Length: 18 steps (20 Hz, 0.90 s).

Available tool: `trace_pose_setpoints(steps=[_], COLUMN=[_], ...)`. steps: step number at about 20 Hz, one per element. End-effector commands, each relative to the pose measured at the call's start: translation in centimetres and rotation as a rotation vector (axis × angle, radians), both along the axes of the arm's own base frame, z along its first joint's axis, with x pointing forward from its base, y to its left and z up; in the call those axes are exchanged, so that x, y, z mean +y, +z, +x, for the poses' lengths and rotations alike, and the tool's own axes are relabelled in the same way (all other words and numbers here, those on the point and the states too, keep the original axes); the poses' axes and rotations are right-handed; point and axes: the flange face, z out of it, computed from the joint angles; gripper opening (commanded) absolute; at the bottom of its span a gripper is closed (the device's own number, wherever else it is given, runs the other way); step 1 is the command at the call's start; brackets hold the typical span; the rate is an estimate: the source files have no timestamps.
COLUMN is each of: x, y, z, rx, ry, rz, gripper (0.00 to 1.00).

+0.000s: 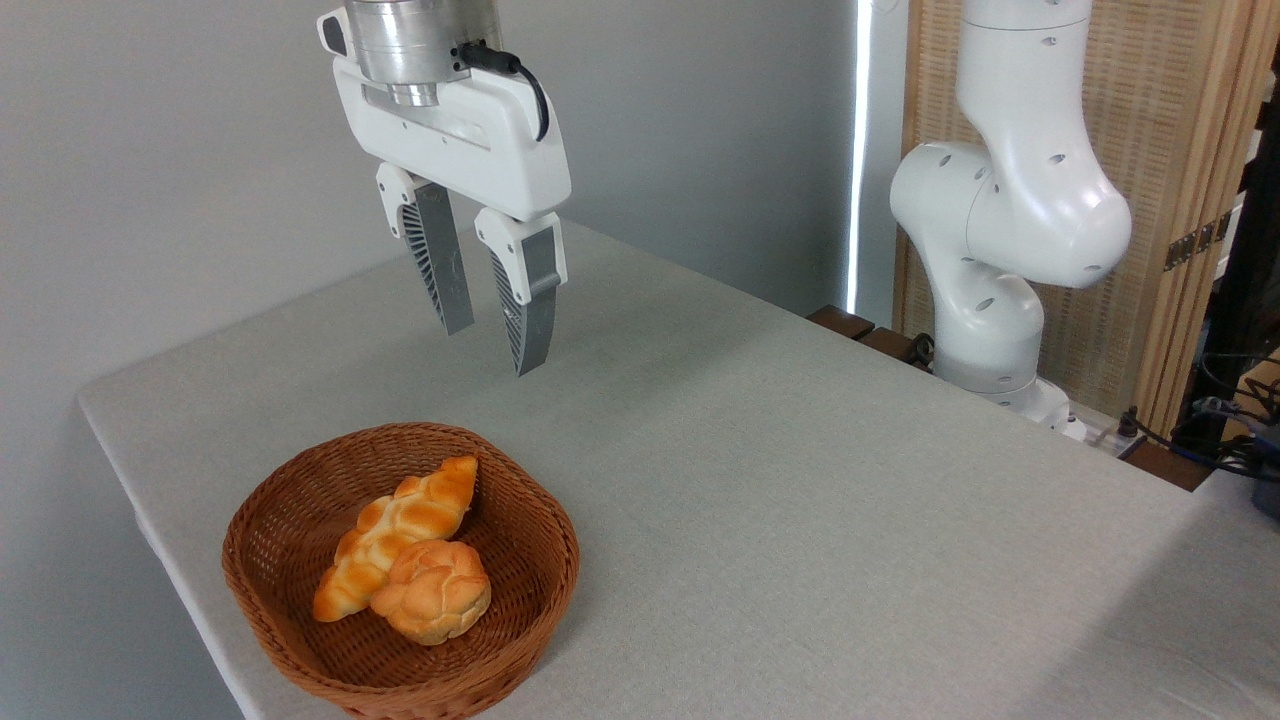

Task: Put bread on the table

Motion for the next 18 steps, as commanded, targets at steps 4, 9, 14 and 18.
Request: trace_pose_setpoints(steps=[4,9,14,18], x=[-0.34,-0.25,-0.69,-1.01], y=[0.46,0.18,0.09,-0.04], z=[-0.11,0.12,0.56,0.65], rx=[0.012,0.015,-0.014,-0.019], ry=[-0.016,-0.009,-0.01,-0.016], rz=[-0.005,-0.028,-0.049,-0.081], gripper=[1.0,1.0,1.0,1.0])
